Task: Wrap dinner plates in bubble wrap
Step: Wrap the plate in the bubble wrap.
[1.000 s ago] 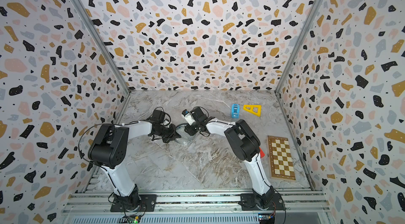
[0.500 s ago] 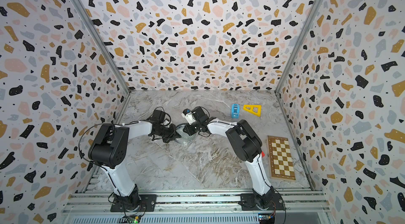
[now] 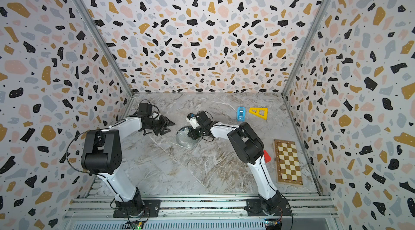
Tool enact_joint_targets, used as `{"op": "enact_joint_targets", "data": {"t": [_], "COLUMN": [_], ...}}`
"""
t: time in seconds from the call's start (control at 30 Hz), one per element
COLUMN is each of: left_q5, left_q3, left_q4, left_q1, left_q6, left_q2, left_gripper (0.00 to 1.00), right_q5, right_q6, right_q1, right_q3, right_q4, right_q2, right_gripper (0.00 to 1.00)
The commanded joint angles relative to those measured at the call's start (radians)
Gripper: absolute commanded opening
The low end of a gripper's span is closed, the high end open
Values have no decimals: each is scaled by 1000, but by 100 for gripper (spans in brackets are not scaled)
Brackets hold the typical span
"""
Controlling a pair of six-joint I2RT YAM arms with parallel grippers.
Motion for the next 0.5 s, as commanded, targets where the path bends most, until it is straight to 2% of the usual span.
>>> {"op": "enact_joint_targets", "data": {"t": [0.0, 0.1, 0.23, 0.37, 0.47], "left_q5": [-131, -194, -213, -231, -251], "left_q3": [136, 277, 448, 545, 565], "left_q4": [-81, -130, -191, -215, -212], "left_q1": [31, 55, 76, 76, 71], "left_q6": [90, 163, 192, 202, 183], "left_q2": [53, 170, 330, 436, 470], "left_gripper": [60, 64, 66, 66, 66], "right_q5": [48, 31, 16, 2, -11], "right_q6": [1, 3, 0, -2, 0], "right_q1": [-10, -12, -12, -16, -16], "right_q3": [1, 6, 11, 13, 17], "right_q4": [-79, -75, -72, -70, -65], "right_q2": [32, 33, 33, 30, 29], "right_gripper": [18, 18, 18, 18, 18]}}
